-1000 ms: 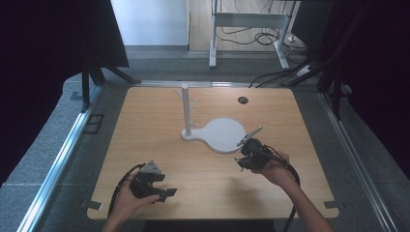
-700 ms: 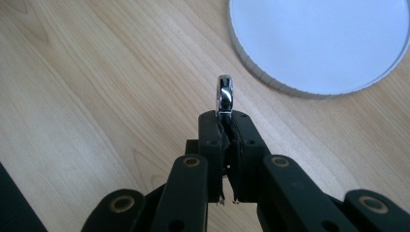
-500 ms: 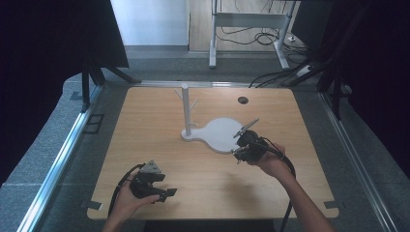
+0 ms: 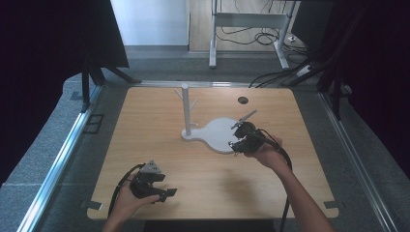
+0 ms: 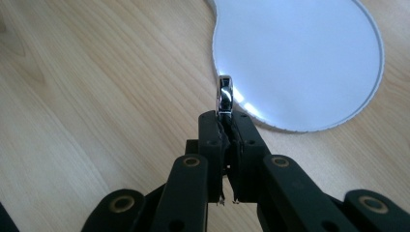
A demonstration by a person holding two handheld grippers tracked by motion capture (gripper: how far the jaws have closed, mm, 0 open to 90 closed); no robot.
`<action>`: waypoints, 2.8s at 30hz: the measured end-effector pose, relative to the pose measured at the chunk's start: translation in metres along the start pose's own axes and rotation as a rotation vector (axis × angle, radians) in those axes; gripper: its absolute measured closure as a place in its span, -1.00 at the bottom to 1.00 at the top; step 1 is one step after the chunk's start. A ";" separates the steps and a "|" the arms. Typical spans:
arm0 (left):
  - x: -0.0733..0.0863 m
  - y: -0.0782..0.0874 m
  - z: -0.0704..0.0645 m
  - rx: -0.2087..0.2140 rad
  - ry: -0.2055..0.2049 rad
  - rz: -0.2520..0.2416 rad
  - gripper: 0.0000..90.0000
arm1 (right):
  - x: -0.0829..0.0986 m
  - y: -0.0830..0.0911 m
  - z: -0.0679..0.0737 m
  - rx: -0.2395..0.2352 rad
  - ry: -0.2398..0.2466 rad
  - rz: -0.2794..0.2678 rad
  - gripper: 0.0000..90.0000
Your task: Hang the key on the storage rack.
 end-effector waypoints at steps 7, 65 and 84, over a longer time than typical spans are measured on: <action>0.000 0.000 0.000 0.001 0.000 -0.001 -0.43 | -0.013 0.002 -0.004 0.002 -0.008 -0.003 0.88; -0.001 0.002 -0.004 0.016 -0.011 -0.004 -0.43 | -0.094 0.001 -0.030 -0.003 -0.048 -0.034 0.88; -0.001 0.005 -0.003 0.017 -0.007 -0.019 -0.43 | -0.114 0.002 -0.029 0.007 -0.037 -0.025 0.88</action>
Point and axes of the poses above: each handheld gripper's, and its own axes: y roughly backward along the jaws, x roughly out of its underside, z roughly to its left, the point moved 10 cm from there along -y, roughly forward along the jaws, and after that the axes turned 15 degrees about z, right-handed, at the moved point
